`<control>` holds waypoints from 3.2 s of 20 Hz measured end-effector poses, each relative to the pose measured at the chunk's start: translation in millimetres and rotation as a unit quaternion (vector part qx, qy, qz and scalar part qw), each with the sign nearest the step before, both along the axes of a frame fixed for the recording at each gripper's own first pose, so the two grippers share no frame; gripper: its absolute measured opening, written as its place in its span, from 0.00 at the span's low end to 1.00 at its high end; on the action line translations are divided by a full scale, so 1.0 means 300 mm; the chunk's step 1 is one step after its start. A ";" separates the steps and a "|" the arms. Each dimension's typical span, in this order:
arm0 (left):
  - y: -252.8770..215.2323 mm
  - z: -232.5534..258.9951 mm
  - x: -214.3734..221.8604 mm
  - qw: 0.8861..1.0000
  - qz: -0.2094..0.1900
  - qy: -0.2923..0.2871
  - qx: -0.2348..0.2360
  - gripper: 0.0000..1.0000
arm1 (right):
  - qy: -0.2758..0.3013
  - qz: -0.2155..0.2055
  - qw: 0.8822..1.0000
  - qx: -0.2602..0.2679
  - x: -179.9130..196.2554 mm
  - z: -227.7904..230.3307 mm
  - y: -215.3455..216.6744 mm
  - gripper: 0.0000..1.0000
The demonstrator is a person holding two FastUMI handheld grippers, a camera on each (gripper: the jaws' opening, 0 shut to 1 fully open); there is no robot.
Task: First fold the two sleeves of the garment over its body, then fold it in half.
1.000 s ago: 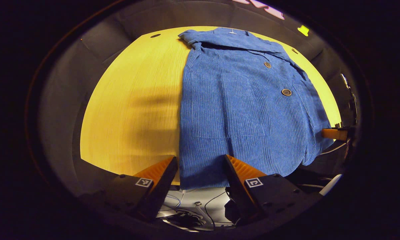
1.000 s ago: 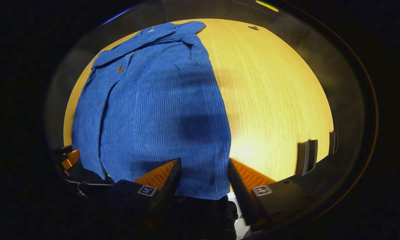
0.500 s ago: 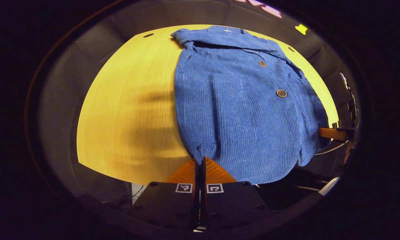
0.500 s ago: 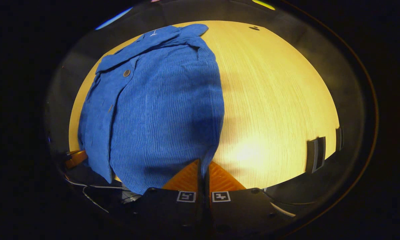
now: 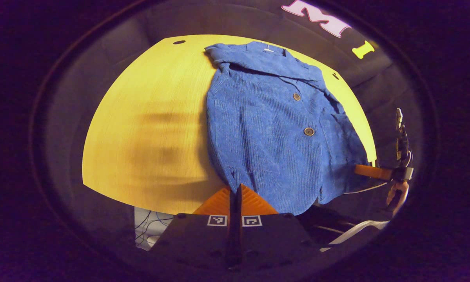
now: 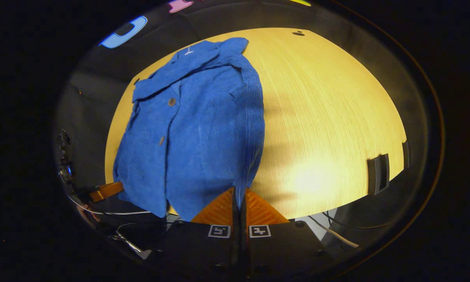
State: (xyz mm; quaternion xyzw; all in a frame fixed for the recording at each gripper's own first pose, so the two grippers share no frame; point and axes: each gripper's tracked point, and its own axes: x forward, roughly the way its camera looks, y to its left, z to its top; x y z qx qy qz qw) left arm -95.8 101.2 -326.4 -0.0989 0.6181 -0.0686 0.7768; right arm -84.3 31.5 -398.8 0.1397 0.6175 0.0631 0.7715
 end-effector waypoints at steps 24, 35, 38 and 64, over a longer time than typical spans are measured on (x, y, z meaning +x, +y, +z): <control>0.108 0.368 0.709 0.992 0.063 -0.077 -0.083 0.00 | -0.087 0.062 0.993 0.053 0.832 0.270 0.127 0.03; 0.188 0.207 1.283 0.987 0.138 -0.053 -0.060 0.00 | -0.107 0.028 0.994 0.019 1.449 0.091 0.079 0.03; 0.156 0.151 1.399 0.987 0.136 -0.065 -0.062 0.00 | -0.096 0.027 0.995 -0.002 1.520 -0.021 0.072 0.00; 0.124 0.455 1.423 0.951 0.151 -0.271 -0.018 0.84 | -0.355 -0.002 0.933 -0.063 1.588 0.393 0.043 0.96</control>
